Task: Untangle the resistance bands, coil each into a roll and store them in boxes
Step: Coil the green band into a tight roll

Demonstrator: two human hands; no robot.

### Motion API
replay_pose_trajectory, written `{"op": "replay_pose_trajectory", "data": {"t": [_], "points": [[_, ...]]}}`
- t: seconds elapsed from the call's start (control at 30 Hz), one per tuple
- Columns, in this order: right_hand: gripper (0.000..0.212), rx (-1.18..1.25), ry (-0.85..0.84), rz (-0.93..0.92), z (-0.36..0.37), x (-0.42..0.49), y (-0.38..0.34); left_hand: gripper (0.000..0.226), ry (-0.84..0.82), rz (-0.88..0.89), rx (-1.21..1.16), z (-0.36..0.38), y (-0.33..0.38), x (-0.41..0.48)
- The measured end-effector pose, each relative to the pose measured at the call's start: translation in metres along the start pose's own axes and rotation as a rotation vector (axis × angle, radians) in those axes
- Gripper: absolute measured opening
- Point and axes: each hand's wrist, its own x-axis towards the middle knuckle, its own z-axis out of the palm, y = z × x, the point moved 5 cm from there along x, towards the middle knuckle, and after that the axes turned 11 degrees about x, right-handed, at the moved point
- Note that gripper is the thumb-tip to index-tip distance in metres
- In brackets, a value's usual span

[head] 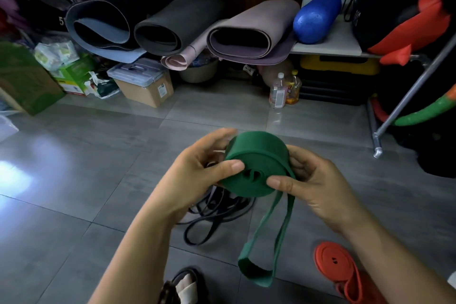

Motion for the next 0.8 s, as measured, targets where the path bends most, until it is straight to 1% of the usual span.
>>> {"op": "replay_pose_trajectory", "data": {"t": [0.07,0.13,0.2,0.23,0.3,0.33,0.4,0.43,0.5,0.57,0.6,0.63,0.67,0.73,0.8], "points": [[0.04,0.035,0.016,-0.007,-0.001,0.0,0.003,0.039,0.036,0.052,-0.023,0.002,0.003,-0.001],[0.038,0.14,0.042,-0.028,-0.001,0.001,0.003,0.032,0.097,0.074,-0.116,0.006,0.002,-0.002],[0.05,0.228,0.049,-0.062,0.0,0.001,0.004,0.029,0.127,0.048,-0.238,0.012,-0.002,-0.003],[0.058,0.257,0.058,-0.075,0.001,0.0,0.006,0.03,0.13,0.026,-0.293,0.017,-0.004,-0.003],[0.068,0.329,0.101,-0.083,0.002,0.0,0.011,0.042,0.143,-0.023,-0.401,0.029,-0.011,-0.004],[0.068,0.376,0.116,-0.071,0.001,0.0,0.014,0.047,0.153,-0.047,-0.475,0.034,-0.014,-0.004],[0.064,0.427,0.131,-0.038,-0.002,0.001,0.015,0.045,0.128,-0.104,-0.576,0.042,-0.02,-0.004],[0.064,0.392,0.138,-0.024,-0.007,0.001,0.014,0.044,0.097,-0.129,-0.547,0.043,-0.021,-0.003],[0.065,0.241,0.131,0.006,-0.014,0.0,0.012,0.048,-0.006,-0.139,-0.341,0.036,-0.02,-0.001],[0.056,0.102,0.076,0.054,-0.014,-0.005,0.01,0.056,-0.107,-0.124,-0.156,0.029,-0.016,0.001],[0.05,0.051,0.052,0.084,-0.013,-0.007,0.01,0.055,-0.145,-0.112,-0.109,0.029,-0.014,0.0],[0.047,0.027,0.036,0.109,-0.012,-0.009,0.01,0.049,-0.153,-0.103,-0.088,0.03,-0.012,0.0],[0.047,0.03,0.027,0.124,-0.01,-0.01,0.008,0.042,-0.126,-0.098,-0.088,0.032,-0.01,-0.001],[0.046,0.082,0.041,0.103,-0.01,-0.012,0.002,0.033,-0.031,-0.066,-0.109,0.034,-0.009,-0.001],[0.048,0.161,0.053,0.064,-0.011,-0.013,0.0,0.03,0.037,-0.042,-0.206,0.035,-0.009,-0.001]]}}
